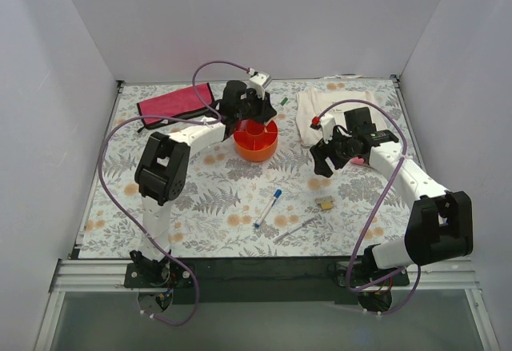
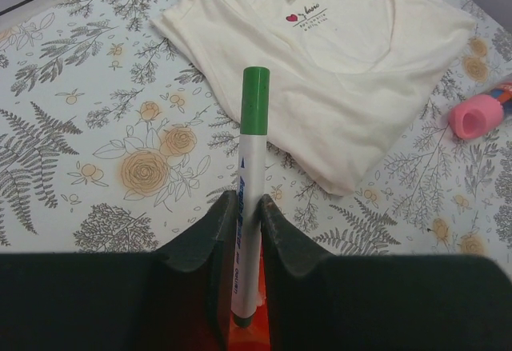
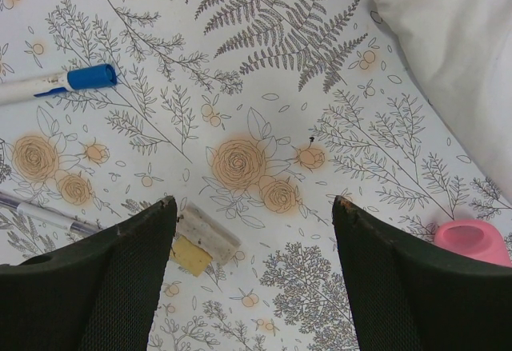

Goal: Sort the stationery into containers
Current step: Place the pen in the storage box.

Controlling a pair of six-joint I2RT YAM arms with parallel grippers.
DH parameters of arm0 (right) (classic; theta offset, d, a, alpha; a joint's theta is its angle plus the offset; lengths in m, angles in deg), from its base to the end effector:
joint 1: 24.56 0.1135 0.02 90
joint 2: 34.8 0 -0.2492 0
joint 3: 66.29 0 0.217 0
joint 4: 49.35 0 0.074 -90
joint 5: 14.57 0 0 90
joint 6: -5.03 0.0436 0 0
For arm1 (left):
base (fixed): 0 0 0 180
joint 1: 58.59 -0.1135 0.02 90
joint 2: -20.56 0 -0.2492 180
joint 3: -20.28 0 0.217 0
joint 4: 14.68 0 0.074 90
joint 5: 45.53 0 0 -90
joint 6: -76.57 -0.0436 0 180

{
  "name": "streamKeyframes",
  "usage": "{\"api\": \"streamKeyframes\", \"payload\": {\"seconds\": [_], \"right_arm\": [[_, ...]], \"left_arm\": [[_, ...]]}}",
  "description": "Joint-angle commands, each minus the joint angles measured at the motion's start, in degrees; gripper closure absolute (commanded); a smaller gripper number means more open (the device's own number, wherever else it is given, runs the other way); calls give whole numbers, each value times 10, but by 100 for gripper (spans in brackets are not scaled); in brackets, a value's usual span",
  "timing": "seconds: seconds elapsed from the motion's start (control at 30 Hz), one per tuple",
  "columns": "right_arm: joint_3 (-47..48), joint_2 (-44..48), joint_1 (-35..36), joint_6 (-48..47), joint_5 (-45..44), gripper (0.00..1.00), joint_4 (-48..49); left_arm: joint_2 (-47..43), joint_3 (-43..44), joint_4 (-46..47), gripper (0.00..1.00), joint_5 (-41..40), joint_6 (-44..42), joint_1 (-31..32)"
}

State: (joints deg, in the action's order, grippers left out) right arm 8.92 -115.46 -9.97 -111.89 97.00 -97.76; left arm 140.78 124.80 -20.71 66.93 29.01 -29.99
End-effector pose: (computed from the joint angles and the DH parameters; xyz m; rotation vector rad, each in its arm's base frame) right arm 0.2506 0.0818 0.2463 -1.0115 2.2390 0.3785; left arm 0.3963 -0.2351 0.2278 0.0276 2.1174 -1.1657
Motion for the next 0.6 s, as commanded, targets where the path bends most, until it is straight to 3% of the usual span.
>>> {"api": "streamKeyframes", "payload": {"seconds": [0.0, 0.3, 0.57], "right_arm": [[1, 2, -2, 3, 7, 17, 19], [1, 1, -3, 5, 10, 17, 23], [19, -2, -6, 37, 22, 17, 34]], "left_arm": [[-71, -6, -16, 94, 14, 7, -2], [-83, -29, -26, 87, 22, -2, -2], [-73, -33, -10, 87, 15, -11, -2]]}}
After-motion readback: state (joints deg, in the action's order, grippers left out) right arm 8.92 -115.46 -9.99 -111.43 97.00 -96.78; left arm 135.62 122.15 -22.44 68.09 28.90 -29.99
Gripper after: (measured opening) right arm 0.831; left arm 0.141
